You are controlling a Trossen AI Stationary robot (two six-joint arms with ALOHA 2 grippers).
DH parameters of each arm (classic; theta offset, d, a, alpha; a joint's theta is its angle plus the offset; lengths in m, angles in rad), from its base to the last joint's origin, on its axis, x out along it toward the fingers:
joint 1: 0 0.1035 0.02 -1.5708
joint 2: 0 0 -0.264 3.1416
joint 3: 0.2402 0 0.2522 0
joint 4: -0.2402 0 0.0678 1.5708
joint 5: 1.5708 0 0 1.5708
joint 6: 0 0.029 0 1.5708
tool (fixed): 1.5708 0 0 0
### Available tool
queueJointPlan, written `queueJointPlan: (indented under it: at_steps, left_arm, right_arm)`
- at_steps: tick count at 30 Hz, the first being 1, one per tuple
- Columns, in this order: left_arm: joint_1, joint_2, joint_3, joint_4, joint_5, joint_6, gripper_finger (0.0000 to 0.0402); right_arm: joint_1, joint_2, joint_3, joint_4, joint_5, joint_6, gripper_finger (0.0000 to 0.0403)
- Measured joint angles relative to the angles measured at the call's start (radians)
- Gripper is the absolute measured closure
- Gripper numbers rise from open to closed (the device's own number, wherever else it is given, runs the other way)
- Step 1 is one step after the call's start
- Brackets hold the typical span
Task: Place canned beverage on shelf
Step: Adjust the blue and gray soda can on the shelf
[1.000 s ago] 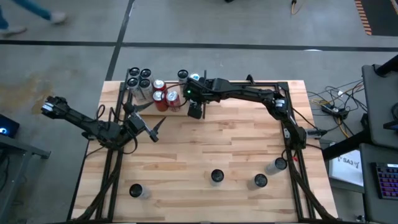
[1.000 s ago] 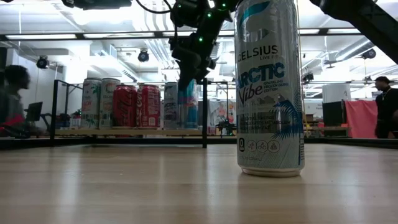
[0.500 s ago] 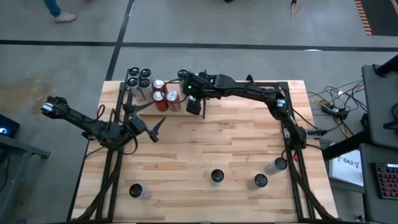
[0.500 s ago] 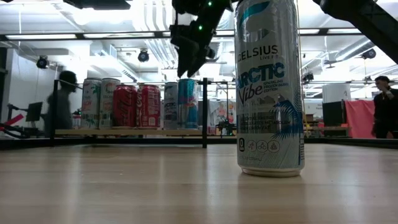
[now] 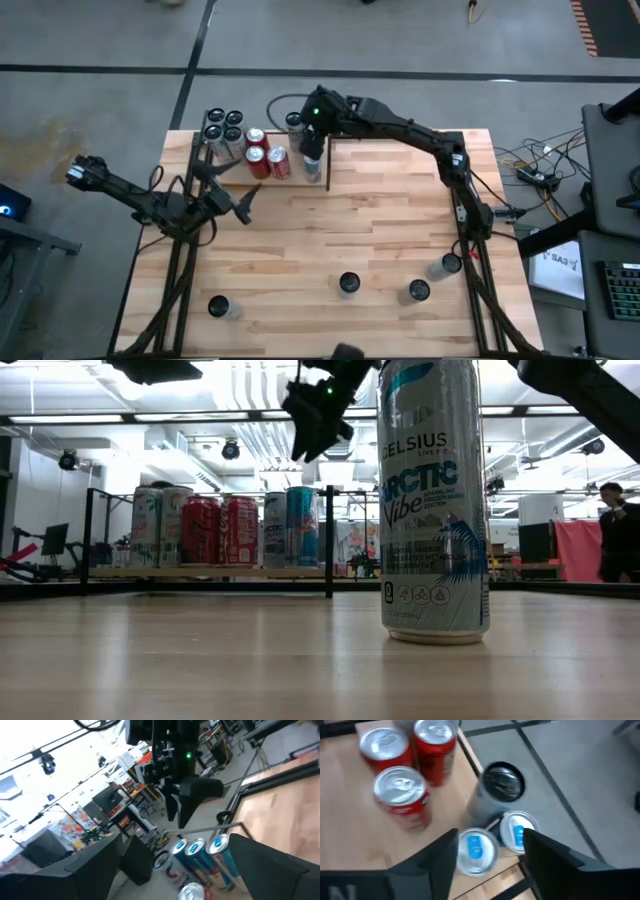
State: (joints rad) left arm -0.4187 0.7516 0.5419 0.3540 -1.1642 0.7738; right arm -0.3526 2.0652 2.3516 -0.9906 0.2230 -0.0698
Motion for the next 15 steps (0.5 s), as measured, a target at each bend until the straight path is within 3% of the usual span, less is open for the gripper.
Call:
queueJointPlan:
  at_steps: [9,15]
  left_arm:
    - [0.002,-0.016,0.000,-0.017,-0.044,0.031,0.0052]
    - [0.002,-0.014,0.000,-0.029,-0.080,0.029,0.0052]
  right_arm:
    - [-0.101,0.052,0.000,0.041,-0.113,0.018,0.0295]
    - [-0.108,0.088,0.000,0.059,-0.119,0.003,0.0354]
